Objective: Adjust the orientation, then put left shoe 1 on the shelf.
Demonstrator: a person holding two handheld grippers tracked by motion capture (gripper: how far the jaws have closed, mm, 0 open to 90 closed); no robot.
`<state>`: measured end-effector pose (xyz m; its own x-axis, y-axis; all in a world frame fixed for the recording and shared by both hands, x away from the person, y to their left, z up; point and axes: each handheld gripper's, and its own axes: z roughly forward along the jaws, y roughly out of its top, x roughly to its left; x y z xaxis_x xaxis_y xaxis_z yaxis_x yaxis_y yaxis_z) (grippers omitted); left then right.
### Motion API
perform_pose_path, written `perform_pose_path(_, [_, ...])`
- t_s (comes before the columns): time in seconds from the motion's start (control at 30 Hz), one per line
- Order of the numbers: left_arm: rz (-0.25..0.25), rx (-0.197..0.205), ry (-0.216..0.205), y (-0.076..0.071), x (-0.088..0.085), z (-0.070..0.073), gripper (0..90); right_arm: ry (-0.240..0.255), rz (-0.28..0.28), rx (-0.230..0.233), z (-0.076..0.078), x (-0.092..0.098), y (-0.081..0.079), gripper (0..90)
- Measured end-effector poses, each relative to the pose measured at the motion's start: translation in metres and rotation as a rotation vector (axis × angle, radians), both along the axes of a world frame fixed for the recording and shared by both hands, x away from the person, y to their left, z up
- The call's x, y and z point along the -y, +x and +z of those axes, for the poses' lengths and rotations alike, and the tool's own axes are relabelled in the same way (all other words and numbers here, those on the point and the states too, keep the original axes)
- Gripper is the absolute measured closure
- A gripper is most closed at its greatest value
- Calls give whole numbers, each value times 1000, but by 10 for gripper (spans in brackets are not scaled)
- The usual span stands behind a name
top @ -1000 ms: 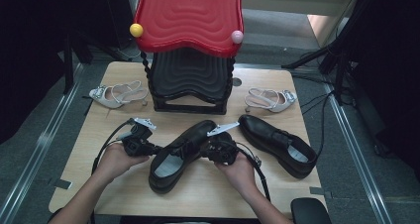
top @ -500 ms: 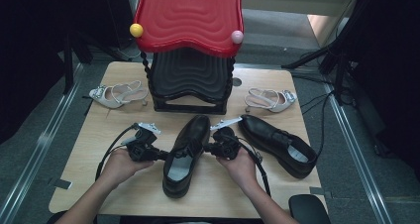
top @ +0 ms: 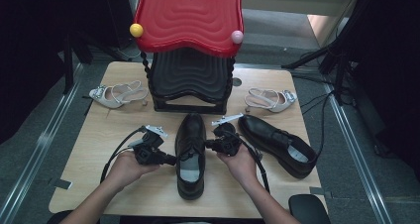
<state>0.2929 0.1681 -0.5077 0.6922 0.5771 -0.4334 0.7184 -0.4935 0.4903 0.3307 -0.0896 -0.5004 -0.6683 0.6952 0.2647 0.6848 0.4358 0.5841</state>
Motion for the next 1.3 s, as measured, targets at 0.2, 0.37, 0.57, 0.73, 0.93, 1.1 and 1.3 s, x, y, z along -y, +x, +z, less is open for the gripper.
perform_pose_path(0.2, [16,-15,-20,4,-11,-2,824,-8,0,9,2,-1,0,900])
perform_pose_path(0.37, [48,10,-30,6,-26,12,770,47,10,-10,14,9,-3,866])
perform_pose_path(0.57, [72,47,-46,7,-34,31,640,43,41,4,32,17,-16,741])
perform_pose_path(0.73, [89,90,-54,14,-40,52,586,38,75,-30,36,21,-21,767])
perform_pose_path(0.93, [84,145,-39,22,-44,74,633,31,77,-41,36,20,-26,716])
perform_pose_path(1.1, [90,178,-46,29,-45,92,647,49,80,-48,37,22,-27,686])
perform_pose_path(1.3, [81,212,-46,38,-43,113,728,71,67,-53,42,24,-31,601])
